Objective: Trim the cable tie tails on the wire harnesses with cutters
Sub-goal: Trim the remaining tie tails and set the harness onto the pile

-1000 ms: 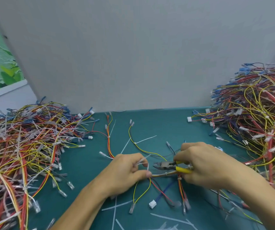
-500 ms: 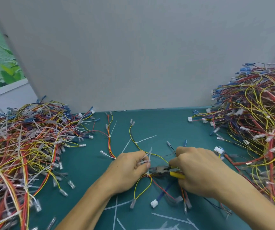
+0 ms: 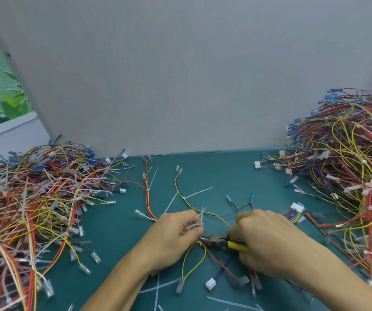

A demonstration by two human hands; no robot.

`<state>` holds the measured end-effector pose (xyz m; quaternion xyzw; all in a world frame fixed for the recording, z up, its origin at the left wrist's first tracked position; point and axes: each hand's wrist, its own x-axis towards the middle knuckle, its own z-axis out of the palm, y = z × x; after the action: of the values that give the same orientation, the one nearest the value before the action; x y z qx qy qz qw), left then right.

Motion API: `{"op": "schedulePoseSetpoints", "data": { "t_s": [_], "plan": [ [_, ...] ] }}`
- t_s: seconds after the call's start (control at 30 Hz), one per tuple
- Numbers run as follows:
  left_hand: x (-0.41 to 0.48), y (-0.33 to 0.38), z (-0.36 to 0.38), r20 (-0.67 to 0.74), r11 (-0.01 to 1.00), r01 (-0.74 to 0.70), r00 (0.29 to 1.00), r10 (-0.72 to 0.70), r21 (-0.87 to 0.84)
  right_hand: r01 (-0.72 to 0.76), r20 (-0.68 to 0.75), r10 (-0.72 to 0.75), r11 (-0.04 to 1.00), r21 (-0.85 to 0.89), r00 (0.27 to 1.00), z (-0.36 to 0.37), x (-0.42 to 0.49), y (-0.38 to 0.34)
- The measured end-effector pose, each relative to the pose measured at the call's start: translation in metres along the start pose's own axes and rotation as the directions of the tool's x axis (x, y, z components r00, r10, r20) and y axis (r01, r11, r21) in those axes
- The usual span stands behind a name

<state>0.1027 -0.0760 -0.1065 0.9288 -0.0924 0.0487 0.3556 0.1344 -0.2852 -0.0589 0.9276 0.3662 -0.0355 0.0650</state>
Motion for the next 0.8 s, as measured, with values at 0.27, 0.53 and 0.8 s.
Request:
{"op": "schedulePoseSetpoints", "data": {
  "t_s": [0.27,0.53,0.8],
  "plan": [
    [0.000,0.002,0.001,-0.022,1.000,0.002,1.000,-0.001,0.014,0.017,0.003,-0.016,0.998,-0.065,1.000,0.004,0.002,-0.001],
    [0.000,0.007,-0.019,-0.096,0.893,0.133,0.977,-0.191,-0.430,0.037,-0.022,-0.038,0.998,-0.051,0.999,0.009,0.004,0.000],
    [-0.001,-0.006,-0.053,-0.159,0.376,0.045,0.855,-0.493,-0.926,0.047,0.009,-0.046,0.999,-0.027,0.999,0.005,0.003,0.001]
  ]
}}
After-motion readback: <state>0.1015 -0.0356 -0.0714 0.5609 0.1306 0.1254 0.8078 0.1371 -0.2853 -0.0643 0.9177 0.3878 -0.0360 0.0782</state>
